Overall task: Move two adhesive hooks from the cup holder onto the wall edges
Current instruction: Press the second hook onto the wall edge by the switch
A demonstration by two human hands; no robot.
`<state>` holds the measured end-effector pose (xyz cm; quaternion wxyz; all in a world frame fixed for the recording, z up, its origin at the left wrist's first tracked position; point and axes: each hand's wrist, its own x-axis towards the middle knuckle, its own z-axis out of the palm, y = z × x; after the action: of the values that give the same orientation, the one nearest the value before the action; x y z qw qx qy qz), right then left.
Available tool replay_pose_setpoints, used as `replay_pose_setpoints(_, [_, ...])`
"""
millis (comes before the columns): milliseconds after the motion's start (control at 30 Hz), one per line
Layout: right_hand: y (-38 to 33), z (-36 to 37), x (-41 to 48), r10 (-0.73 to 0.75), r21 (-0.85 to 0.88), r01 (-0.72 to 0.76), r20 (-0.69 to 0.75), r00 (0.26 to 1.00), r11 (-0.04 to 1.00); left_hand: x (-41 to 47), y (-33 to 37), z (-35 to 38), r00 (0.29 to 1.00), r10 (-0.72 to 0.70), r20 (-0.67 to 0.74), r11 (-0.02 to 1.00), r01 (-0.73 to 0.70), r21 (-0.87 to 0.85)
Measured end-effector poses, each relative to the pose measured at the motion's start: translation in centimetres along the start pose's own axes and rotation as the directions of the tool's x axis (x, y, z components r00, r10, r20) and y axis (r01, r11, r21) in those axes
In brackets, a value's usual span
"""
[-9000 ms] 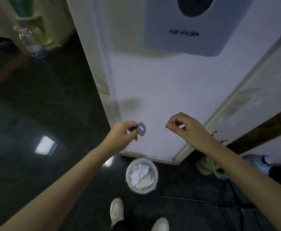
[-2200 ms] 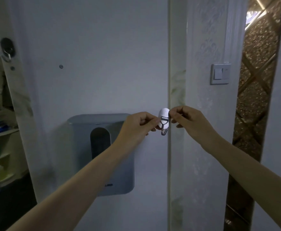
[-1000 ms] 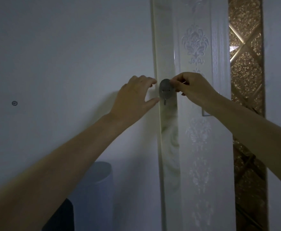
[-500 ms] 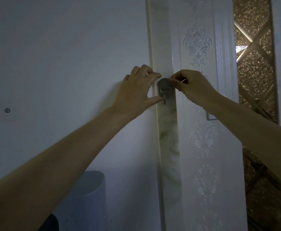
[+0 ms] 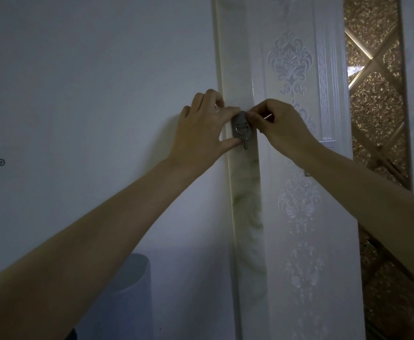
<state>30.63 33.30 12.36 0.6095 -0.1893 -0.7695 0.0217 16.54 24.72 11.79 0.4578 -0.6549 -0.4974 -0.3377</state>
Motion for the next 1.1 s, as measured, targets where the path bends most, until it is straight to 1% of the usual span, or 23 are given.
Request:
replay_pose_setpoints(200, [0.2,0.3,-0.2,0.014,0.036,-0.013,-0.038,0.999,0.999,0.0,-0.1,0.2,1.000,-0.016,-0.007,0.999,0.016,-0.031])
replay_pose_setpoints(433, [0.3,0.9,-0.4,0.010,0.061,-0.003,-0.127,0.992,0.998,0.1,-0.2,0.3,1.000,-0.020,-0.003,0.999,0.020,-0.040])
replay_pose_setpoints(700, [0.4,1.1,-0.8,0.013,0.080,-0.002,-0.145,0.989,0.997,0.3,-0.5,0.3,1.000,-0.008,0.024,1.000,0.009,-0.011])
replay_pose_setpoints(1100, [0.1,1.6,-1.3,0.036,0.171,-0.002,-0.195,0.980,0.985,0.3,-0.7,0.4,1.000,0.003,0.031,1.000,-0.003,0.016])
